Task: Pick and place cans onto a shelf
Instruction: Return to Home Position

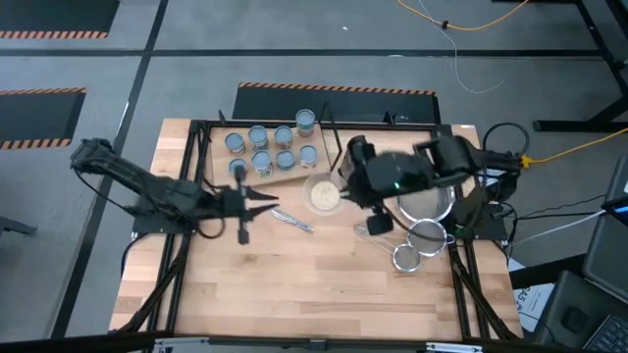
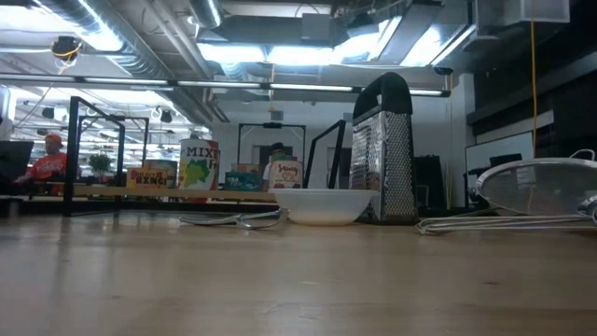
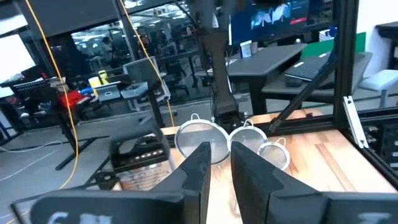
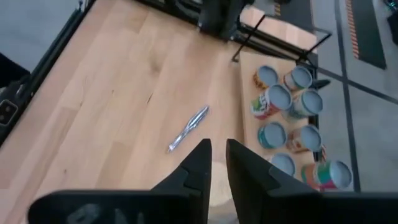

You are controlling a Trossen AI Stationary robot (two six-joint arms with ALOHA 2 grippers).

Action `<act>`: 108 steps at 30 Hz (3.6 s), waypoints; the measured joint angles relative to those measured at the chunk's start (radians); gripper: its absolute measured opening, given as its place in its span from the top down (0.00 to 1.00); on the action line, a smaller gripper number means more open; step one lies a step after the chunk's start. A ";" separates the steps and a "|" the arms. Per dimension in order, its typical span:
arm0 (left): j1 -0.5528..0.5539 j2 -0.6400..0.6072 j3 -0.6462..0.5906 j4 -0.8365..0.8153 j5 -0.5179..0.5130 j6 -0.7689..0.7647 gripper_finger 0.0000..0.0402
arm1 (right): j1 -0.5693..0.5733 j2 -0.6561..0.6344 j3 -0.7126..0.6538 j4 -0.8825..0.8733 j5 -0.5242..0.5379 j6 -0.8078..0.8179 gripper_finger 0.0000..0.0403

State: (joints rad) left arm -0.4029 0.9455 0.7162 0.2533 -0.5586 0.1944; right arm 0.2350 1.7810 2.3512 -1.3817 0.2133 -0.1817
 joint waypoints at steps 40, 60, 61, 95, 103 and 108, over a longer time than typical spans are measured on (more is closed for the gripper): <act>0.149 -0.942 -0.679 0.039 0.131 0.156 0.86 | 0.273 -0.995 -1.510 0.864 0.277 0.397 0.86; 0.295 -0.933 -0.708 -0.201 0.303 -0.160 0.86 | 0.272 -1.386 -1.817 1.061 0.116 0.263 0.86; 0.298 -0.933 -0.708 -0.202 0.308 -0.160 0.86 | 0.272 -1.393 -1.836 1.083 0.101 0.252 0.86; 0.300 -0.933 -0.708 -0.200 0.308 -0.132 0.86 | 0.272 -1.780 -2.272 1.333 0.081 0.234 0.86; 0.300 -0.933 -0.708 -0.200 0.308 -0.132 0.86 | 0.264 -1.775 -2.345 1.457 0.098 0.176 0.86; 0.300 -0.933 -0.708 -0.200 0.309 -0.132 0.86 | 0.229 -1.772 -2.345 1.457 0.137 0.146 0.86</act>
State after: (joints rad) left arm -0.1028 0.0128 0.0078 0.0528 -0.2497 0.0624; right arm 0.4638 0.0086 0.0067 0.0755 0.3500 -0.0361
